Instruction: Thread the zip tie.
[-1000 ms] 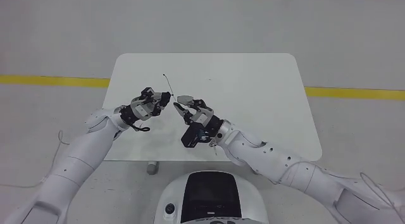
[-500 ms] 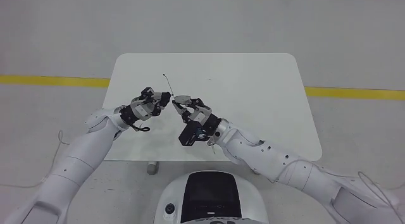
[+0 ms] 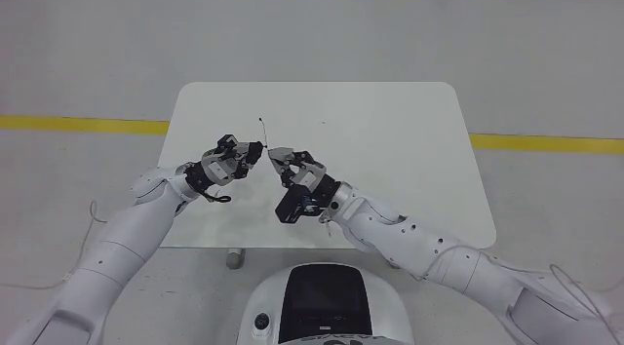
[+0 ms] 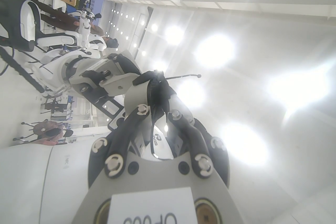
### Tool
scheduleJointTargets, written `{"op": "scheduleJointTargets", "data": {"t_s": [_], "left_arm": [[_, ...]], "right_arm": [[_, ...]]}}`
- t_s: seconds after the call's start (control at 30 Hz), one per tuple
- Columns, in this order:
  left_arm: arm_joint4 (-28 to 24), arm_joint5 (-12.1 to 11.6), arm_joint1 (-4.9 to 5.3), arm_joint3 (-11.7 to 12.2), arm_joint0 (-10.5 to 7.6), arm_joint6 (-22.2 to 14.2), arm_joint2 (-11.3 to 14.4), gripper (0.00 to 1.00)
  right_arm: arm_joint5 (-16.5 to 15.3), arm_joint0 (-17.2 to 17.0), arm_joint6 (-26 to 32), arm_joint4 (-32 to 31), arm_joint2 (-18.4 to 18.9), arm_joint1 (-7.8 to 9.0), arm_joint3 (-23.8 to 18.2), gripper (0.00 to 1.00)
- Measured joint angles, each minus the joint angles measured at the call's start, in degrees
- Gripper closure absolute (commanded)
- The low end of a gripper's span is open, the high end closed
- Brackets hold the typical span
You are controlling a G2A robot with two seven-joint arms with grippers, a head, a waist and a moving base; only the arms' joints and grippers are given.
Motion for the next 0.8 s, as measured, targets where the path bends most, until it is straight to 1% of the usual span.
{"op": "scheduleJointTargets", "data": {"t_s": [0.8], "left_arm": [[0.0,0.0,0.00,0.0,0.00,0.0,0.0,1.00]], "right_arm": [[-0.4,-1.4,-0.6,0.0,1.5,1.16,-0.3,1.00]]}}
